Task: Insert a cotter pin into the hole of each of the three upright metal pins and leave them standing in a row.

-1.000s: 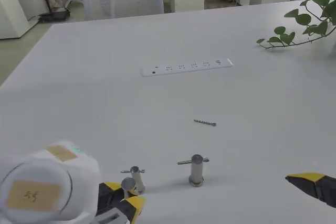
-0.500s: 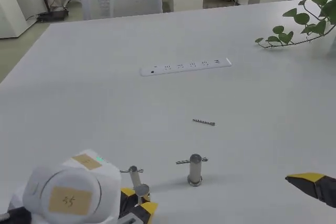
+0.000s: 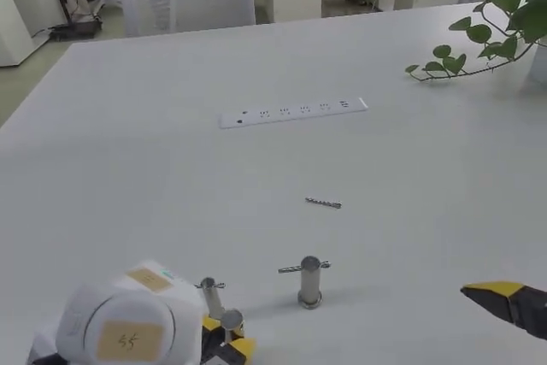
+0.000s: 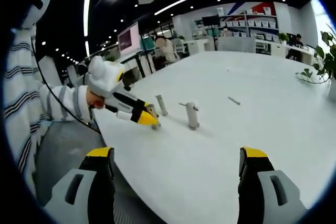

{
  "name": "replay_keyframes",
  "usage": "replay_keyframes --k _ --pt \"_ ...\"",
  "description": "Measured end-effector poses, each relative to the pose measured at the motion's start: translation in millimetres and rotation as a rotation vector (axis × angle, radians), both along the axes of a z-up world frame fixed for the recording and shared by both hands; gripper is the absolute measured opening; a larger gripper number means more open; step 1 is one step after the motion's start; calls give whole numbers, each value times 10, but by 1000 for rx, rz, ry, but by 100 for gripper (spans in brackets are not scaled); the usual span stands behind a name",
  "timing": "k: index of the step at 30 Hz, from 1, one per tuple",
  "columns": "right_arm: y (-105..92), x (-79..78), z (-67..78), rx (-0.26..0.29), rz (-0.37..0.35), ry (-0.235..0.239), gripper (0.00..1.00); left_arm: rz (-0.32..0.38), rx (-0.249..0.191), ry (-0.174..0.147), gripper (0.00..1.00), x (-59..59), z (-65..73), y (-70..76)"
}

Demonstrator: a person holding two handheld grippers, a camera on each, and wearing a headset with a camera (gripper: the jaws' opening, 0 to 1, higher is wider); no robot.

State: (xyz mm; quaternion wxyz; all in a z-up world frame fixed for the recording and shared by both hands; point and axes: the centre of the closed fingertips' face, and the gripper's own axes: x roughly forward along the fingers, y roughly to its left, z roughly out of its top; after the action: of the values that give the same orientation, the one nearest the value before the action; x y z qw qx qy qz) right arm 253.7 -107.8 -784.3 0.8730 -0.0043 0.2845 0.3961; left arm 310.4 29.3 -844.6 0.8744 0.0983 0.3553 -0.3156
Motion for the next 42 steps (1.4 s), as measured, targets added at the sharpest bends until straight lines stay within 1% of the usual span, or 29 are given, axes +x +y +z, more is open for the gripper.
replay_keyframes --k 1,2,4,8,10,12,13,15,17,18,20,22,23,24,25,27,30,32,33,34,35,38,40,41,42 --pt "0 3 0 -1 1 0 100 -5 3 -2 11 -3 -6 -2" --pt "-1 4 1 -2 1 0 100 -15 2 -21 11 14 12 -7" --pt "-4 15 8 0 -2 -2 100 -11 -1 -15 11 12 4 0" --pt "-9 27 4 -2 -3 -3 100 -13 -8 -24 11 17 3 3" --pt "-10 33 4 -2 -3 -4 100 14 -31 -15 11 18 2 16" --pt "-14 38 4 -2 -5 -4 100 19 -37 -19 11 11 3 27" --pt "-15 39 4 -2 -6 -5 100 17 -35 -23 11 6 3 26" --pt "-17 36 -2 -2 -5 -2 100 -19 13 -61 12 7 0 42" --pt "-22 32 -11 -5 -4 -1 100 -10 3 -55 12 0 3 33" --pt "-24 32 -17 -7 -4 -1 100 2 -12 -45 12 0 5 35" --pt "-28 32 -22 -10 -3 -3 99 3 -21 -41 12 0 11 41" --pt "-31 36 -22 -10 -5 -4 99 -9 -17 -48 12 -3 14 41" --pt "-34 39 -20 -10 -6 -5 99 -20 -8 -51 12 -7 13 41" --pt "-37 42 -20 -11 -7 -6 99 -42 10 -59 12 -12 15 41" --pt "-39 42 -20 -11 -9 -6 99 -50 16 -61 12 -17 16 39" --pt "-41 42 -21 -14 -7 -7 99 -57 18 -60 12 -21 20 39" --pt "-53 46 -21 -20 -6 -10 99 -58 3 -49 13 -26 25 46" --pt "-62 48 -16 -23 -4 -12 99 -68 7 -46 13 -39 13 48" --pt "-67 49 -10 -25 -3 -13 99 -83 11 -37 14 -60 -4 47" --pt "-70 49 -10 -27 -1 -12 99 -88 17 -36 14 -70 -13 54" --pt "-74 44 -12 -33 6 -12 99 -92 17 -42 14 -75 -15 58" --pt "-80 51 -1 -38 10 -17 99 -105 -11 -41 20 -95 4 52" --pt "-76 55 8 -34 10 -17 99 -146 -3 -40 26 -135 -3 42" --pt "-77 58 10 -36 11 -19 99 -181 15 -41 27 -164 -17 50" --pt "-76 60 11 -37 12 -20 99 -176 13 -40 29 -168 -17 58"
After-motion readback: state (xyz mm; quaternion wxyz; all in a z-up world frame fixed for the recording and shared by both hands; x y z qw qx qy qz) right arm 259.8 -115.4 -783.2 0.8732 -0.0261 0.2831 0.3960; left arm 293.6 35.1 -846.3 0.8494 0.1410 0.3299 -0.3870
